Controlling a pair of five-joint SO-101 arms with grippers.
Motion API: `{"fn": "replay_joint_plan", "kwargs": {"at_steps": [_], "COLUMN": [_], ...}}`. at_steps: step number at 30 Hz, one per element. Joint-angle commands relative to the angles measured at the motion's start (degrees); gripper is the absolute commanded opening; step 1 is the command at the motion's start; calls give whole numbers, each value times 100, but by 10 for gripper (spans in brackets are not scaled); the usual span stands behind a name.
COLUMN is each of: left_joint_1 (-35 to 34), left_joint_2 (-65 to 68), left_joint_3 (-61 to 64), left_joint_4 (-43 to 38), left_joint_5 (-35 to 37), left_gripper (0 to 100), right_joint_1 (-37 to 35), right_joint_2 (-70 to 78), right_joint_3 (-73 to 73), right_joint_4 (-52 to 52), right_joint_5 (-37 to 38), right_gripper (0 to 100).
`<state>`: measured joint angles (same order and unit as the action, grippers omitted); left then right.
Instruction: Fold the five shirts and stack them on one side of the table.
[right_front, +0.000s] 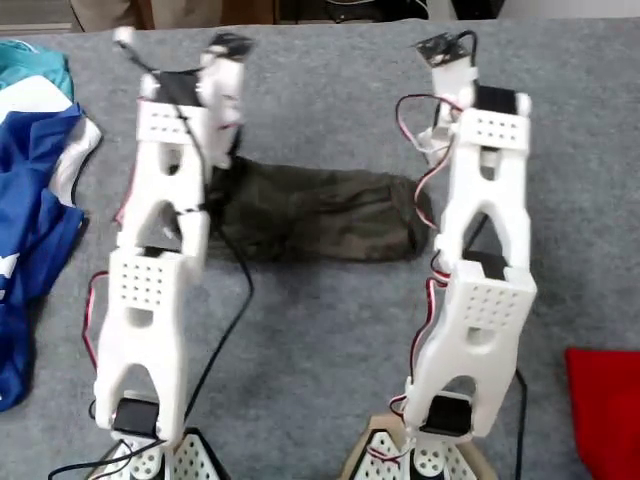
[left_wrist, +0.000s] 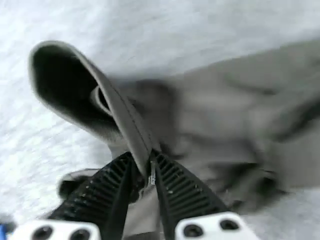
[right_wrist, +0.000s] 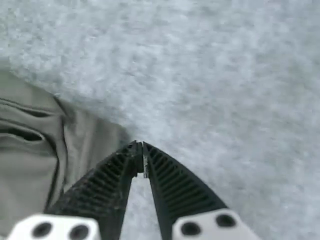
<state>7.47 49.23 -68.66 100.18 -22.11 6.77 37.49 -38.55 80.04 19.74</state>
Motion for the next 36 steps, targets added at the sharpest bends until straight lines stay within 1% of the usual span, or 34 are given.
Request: {"fn": "replay_joint_plan", "kwargs": {"at_steps": [1,4,8,10,16,22,28,32,34,36], "left_joint_1": [615,1081,1697,1934,2400,2646,2822,2822,2778,2673], "left_joint_2": [-664,-708,-611,-567,-558,-514,-154,110,145,136], "left_joint_3": [26,18,18,18,18,70,53,18,18,18], "left_joint_4": [62,53,-26,-185,-879,-1398,-1407,-1407,-1389,-1363], "left_joint_5": [62,229,246,255,862,1125,1125,1108,1134,1345], "left_gripper": [18,18,18,18,18,18,18,20,60,140], "right_joint_1": [374,716,1226,1481,2044,2237,2229,2220,2202,2185], "right_joint_2": [-673,-927,-1200,-1279,-1349,-1349,-1349,-1349,-1341,-1341], "right_joint_3": [-673,-1095,-1587,-1780,-2167,-2290,-2290,-2273,-2264,-2246], "right_joint_4": [378,695,949,993,993,993,993,993,993,993], "right_joint_5": [79,229,281,281,431,431,431,431,431,440], "right_gripper": [7,7,7,7,8,8,8,9,9,9]}}
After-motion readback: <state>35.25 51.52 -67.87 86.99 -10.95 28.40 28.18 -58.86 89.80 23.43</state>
